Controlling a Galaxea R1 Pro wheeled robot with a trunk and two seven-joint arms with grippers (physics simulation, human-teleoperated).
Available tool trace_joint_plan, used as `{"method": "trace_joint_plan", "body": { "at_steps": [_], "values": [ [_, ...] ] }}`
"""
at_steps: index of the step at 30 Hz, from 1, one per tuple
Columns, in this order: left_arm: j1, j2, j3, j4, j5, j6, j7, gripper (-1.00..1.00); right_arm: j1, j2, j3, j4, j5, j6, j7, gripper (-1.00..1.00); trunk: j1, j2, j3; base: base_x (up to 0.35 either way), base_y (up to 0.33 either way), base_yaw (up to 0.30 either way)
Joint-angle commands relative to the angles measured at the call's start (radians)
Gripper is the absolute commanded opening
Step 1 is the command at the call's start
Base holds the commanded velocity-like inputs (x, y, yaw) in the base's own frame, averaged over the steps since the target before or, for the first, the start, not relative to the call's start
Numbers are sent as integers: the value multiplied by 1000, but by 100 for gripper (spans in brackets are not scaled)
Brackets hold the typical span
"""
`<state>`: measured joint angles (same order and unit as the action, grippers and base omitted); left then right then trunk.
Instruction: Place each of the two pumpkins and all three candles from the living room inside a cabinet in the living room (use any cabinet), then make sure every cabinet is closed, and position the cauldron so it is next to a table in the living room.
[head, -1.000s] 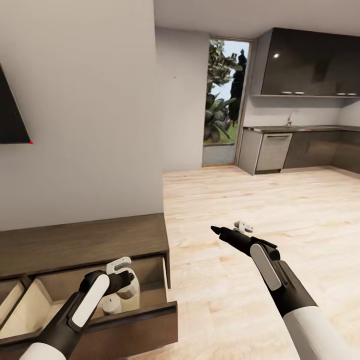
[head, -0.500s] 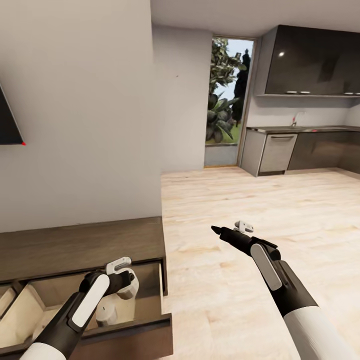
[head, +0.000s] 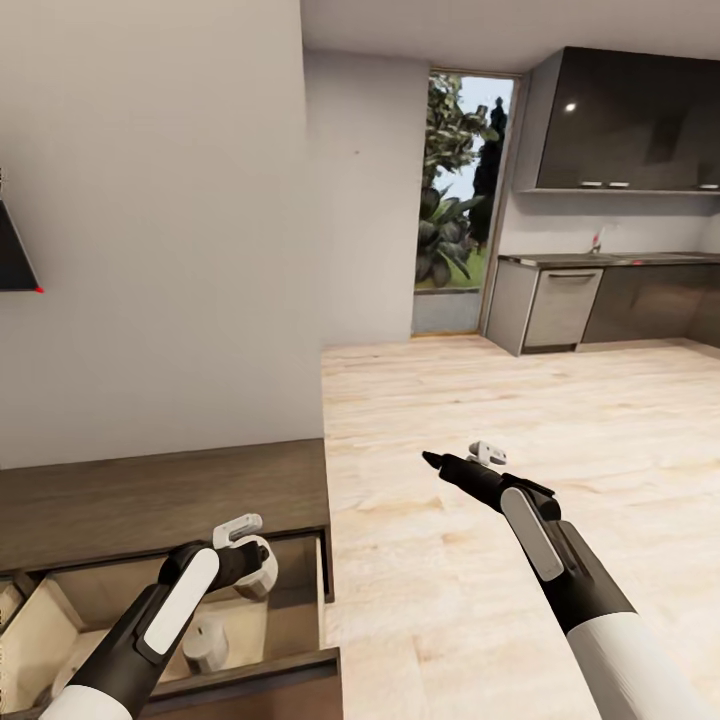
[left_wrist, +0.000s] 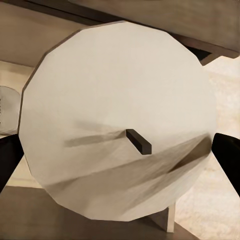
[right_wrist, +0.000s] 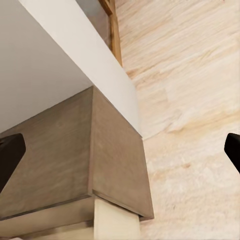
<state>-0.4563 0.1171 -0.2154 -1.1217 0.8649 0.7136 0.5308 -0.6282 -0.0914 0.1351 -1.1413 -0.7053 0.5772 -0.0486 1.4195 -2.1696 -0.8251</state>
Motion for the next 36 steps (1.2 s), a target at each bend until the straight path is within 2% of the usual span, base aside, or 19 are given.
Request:
{"method": "trace_joint_plan", "body": {
  "at_steps": [1, 5, 13, 15, 17, 36],
  "values": [
    [-1, 1, -3, -1, 11, 0, 9, -100, -1, -1, 2, -1, -7, 3, -5, 100, 0, 0, -1, 2, -1, 36],
    [-1, 1, -3, -5, 11, 0, 9, -100, -1, -1, 1, 0, -7, 3, -5, 100, 0, 0, -1, 1, 0, 13],
    [-1, 0, -4, -2, 12, 0, 7, -100, 0, -3, 2, -11, -7, 5, -5, 100, 31, -56, -26, 0, 0, 1],
    [-1, 0, -3, -1, 12, 1, 1, -100, 0, 0, 1, -71, -9, 21, -7, 100, 38, -70, -32, 0, 0, 0],
    [-1, 0, -3, -1, 12, 1, 0, -100, 0, 1, 1, -79, -9, 36, -7, 100, 46, -84, -38, 0, 0, 0],
    [-1, -1, -2, -1, 14, 4, 3, -100, 0, 2, 3, -86, -8, 47, -6, 100, 119, -217, -98, 0, 0, 0]
  ]
}}
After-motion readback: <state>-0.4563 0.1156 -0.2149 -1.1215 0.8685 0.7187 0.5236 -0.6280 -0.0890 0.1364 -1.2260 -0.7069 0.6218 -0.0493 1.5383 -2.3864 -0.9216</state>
